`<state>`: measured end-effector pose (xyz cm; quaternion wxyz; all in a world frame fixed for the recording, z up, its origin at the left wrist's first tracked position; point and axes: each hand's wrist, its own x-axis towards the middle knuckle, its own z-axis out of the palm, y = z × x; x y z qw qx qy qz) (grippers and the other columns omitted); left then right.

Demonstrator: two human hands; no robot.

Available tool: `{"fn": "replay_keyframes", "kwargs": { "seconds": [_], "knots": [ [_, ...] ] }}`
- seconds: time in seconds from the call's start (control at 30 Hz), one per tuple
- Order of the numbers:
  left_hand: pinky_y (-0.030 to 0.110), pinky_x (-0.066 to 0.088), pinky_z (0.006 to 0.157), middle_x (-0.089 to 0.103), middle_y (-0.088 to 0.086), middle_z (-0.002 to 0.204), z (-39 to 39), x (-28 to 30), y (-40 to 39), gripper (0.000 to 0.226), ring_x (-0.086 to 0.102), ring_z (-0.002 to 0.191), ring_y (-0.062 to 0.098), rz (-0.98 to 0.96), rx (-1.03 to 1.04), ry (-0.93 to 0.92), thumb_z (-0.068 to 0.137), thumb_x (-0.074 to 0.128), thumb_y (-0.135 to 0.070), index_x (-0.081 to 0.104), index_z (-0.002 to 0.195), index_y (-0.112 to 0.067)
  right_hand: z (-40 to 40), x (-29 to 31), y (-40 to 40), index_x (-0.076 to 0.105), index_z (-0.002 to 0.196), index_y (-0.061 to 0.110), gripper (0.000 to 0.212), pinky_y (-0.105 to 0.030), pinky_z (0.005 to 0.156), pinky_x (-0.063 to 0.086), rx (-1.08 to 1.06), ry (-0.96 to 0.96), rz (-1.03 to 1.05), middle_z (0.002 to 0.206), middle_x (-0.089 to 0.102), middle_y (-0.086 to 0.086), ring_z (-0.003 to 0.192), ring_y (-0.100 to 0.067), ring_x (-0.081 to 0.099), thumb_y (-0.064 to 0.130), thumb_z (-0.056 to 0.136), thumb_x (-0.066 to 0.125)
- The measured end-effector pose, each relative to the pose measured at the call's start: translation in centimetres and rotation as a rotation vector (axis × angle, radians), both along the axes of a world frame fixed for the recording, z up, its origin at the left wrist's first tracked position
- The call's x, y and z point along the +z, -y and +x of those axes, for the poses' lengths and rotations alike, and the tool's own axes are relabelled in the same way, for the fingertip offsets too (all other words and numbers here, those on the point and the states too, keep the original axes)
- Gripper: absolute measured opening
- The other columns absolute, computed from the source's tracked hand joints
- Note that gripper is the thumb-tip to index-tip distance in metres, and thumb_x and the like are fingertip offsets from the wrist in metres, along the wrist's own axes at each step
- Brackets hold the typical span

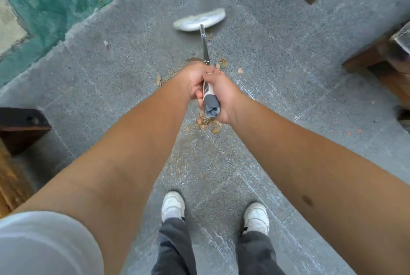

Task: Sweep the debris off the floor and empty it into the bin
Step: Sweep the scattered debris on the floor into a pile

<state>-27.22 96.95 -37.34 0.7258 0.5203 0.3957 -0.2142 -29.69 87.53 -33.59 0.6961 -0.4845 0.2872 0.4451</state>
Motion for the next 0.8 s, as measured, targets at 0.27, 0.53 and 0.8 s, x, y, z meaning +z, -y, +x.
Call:
{"fn": "replay_keyframes", "kwargs": {
  "seconds": [0.27,0.53,0.8],
  "knots": [
    [0.020,0.048,0.040,0.054,0.004,0.070,0.2,-3.4,-2.8,0.024,0.055,0.048,0.013,0.040,-0.134,-0.142,0.099,0.038,-0.006,0.050,0.078,-0.004,-3.2,-4.4,-3.2,0.049,0.138,0.038,0.039,-0.017,0.035,0.041,-0.282,-0.167,0.130,0.066,0.050,-0.002,0.044,-0.008,0.046,0.024,0.101,0.045],
    [0.022,0.046,0.047,0.053,0.000,0.068,-6.0,-2.8,-5.0,0.029,0.051,0.057,0.013,0.047,-0.296,-0.268,0.100,0.038,-0.013,0.052,0.075,-0.008,-11.2,-3.3,-6.0,0.046,0.136,0.051,0.043,-0.014,0.038,0.040,-0.435,-0.213,0.219,0.066,0.051,-0.001,0.041,-0.008,0.047,0.025,0.103,0.042],
    [0.035,0.046,0.068,0.056,0.010,0.071,-17.2,-2.9,-2.6,0.020,0.052,0.061,0.021,0.125,-0.272,-0.239,0.090,0.048,0.005,0.053,0.075,-0.007,-23.3,-2.0,-3.8,0.045,0.136,0.054,0.045,-0.017,0.037,0.040,-0.463,-0.234,0.274,0.072,0.050,-0.001,0.043,-0.010,0.048,0.024,0.103,0.040]
  ]
}}
